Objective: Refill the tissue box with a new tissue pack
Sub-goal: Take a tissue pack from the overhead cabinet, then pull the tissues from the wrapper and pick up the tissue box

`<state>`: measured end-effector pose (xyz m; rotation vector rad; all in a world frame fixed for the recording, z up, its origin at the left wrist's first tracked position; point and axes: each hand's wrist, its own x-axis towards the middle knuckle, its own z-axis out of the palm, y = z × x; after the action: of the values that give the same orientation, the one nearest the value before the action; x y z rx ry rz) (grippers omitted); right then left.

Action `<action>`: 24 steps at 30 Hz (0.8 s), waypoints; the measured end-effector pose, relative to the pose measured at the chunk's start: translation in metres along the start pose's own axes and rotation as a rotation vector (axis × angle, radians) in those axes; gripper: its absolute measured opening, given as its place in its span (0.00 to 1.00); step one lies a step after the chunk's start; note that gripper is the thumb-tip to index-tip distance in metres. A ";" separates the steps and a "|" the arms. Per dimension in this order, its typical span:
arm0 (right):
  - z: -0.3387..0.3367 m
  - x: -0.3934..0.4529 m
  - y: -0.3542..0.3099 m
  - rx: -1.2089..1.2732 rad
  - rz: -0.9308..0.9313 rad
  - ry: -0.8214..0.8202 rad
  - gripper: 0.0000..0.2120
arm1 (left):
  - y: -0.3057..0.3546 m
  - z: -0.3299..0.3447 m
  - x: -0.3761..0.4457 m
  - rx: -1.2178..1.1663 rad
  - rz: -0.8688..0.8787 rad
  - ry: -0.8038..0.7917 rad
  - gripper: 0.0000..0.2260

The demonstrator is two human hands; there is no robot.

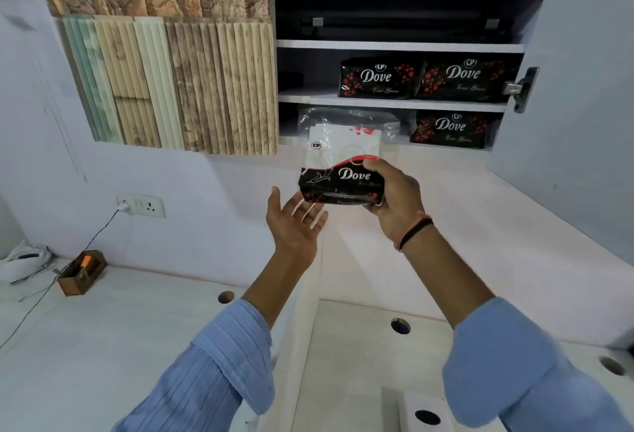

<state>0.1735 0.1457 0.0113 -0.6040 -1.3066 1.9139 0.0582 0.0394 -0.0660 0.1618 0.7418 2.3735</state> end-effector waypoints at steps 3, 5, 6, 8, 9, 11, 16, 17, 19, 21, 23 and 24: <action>-0.017 -0.014 0.022 0.064 -0.047 0.012 0.15 | -0.025 -0.010 -0.016 -0.083 -0.032 -0.013 0.33; -0.030 -0.023 0.038 0.094 -0.078 0.015 0.13 | -0.044 -0.016 -0.028 -0.110 -0.065 -0.029 0.35; -0.037 -0.027 0.047 0.104 -0.091 0.019 0.12 | -0.052 -0.018 -0.035 -0.097 -0.077 -0.039 0.35; -0.053 -0.034 0.065 0.098 -0.109 0.035 0.12 | -0.070 -0.020 -0.047 -0.012 -0.072 -0.049 0.30; -0.062 -0.037 0.075 0.082 -0.114 0.041 0.14 | -0.079 -0.020 -0.051 0.047 -0.063 -0.045 0.25; -0.080 -0.046 0.091 0.028 -0.100 0.036 0.17 | -0.096 -0.026 -0.057 0.141 -0.045 -0.029 0.18; -0.135 -0.057 0.116 -0.084 -0.147 0.117 0.22 | -0.126 -0.059 -0.061 0.153 -0.003 -0.003 0.28; -0.146 -0.056 0.116 -0.135 -0.204 0.172 0.21 | -0.130 -0.066 -0.063 0.159 -0.007 0.004 0.28; -0.164 -0.053 0.115 -0.269 -0.310 0.219 0.14 | -0.138 -0.082 -0.065 0.164 -0.023 0.018 0.26; -0.178 -0.044 0.118 -0.428 -0.357 0.175 0.08 | -0.145 -0.098 -0.063 0.195 -0.051 0.046 0.23; -0.187 -0.035 0.127 -0.473 -0.265 0.067 0.10 | -0.152 -0.113 -0.060 0.261 -0.101 0.073 0.22; -0.191 -0.032 0.133 -0.469 -0.199 0.011 0.11 | -0.155 -0.121 -0.059 0.295 -0.130 0.084 0.22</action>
<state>0.2905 0.2028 -0.1844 -0.6807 -1.7545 1.4472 0.1535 0.0460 -0.2478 0.1335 1.1081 2.1496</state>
